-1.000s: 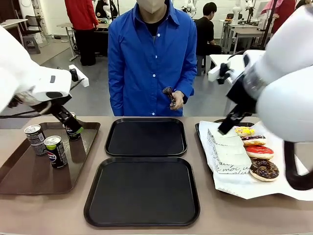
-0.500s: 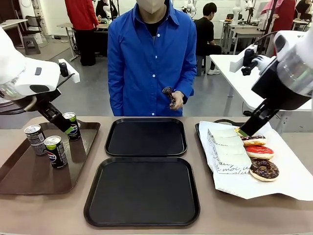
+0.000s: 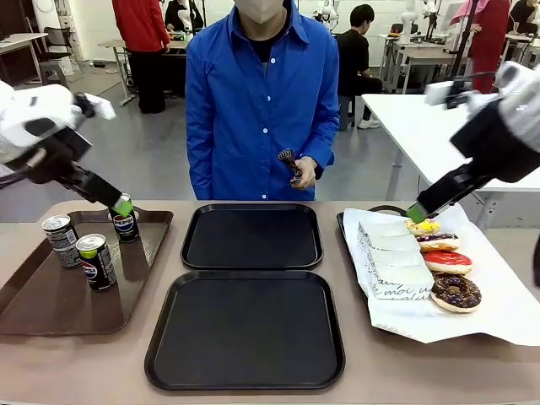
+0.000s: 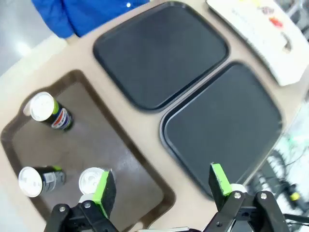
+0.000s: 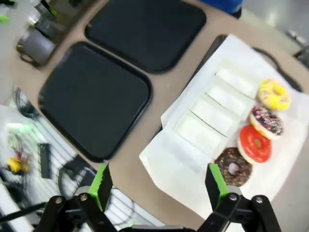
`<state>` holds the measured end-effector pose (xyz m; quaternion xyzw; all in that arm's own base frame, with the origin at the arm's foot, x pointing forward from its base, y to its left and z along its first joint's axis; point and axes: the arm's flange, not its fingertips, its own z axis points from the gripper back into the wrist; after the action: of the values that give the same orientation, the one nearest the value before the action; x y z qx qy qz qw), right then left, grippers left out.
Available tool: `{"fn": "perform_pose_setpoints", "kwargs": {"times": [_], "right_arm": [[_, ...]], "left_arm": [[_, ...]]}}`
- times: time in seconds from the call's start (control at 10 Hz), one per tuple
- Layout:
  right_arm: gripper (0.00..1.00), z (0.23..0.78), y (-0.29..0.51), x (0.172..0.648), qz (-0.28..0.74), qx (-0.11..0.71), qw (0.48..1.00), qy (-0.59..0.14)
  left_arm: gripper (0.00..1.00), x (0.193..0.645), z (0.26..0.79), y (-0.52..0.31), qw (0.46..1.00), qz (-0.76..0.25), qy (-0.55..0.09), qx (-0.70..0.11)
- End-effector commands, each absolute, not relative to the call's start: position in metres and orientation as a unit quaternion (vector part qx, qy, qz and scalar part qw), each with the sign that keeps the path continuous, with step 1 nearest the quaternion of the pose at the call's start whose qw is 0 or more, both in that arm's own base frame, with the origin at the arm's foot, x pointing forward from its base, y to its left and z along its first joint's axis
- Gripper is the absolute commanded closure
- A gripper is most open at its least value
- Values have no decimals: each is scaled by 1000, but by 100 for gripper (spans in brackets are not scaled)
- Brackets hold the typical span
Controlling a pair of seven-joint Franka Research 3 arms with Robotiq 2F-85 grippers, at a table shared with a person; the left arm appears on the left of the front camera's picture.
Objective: Set up donuts and drinks on trays.
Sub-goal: Pick up one Pepsi coke and place it on the Flat Tray.
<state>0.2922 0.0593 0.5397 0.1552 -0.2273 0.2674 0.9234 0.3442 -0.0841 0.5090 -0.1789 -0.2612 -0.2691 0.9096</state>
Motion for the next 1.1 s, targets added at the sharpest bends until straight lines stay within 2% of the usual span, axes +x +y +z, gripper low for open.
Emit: {"fn": "perform_pose_setpoints", "kwargs": {"times": [0.0, 0.2, 0.6, 0.7, 1.0], "right_arm": [[0, 452, -7, 282, 73, 480, 848, -214], [0, 417, -45, 284, 11, 549, 810, -206], [0, 404, -121, 245, -51, 577, 783, -228], [0, 410, -140, 231, -60, 569, 787, -232], [0, 425, -166, 201, -60, 546, 808, -214]], "left_arm": [[0, 340, 499, -24, 785, -67, -275, -551], [0, 348, 491, 24, 727, -6, -245, -642], [0, 334, 480, 97, 742, 79, -237, -622], [0, 334, 476, 115, 736, 90, -231, -630], [0, 320, 471, 150, 766, 130, -215, -592]]}}
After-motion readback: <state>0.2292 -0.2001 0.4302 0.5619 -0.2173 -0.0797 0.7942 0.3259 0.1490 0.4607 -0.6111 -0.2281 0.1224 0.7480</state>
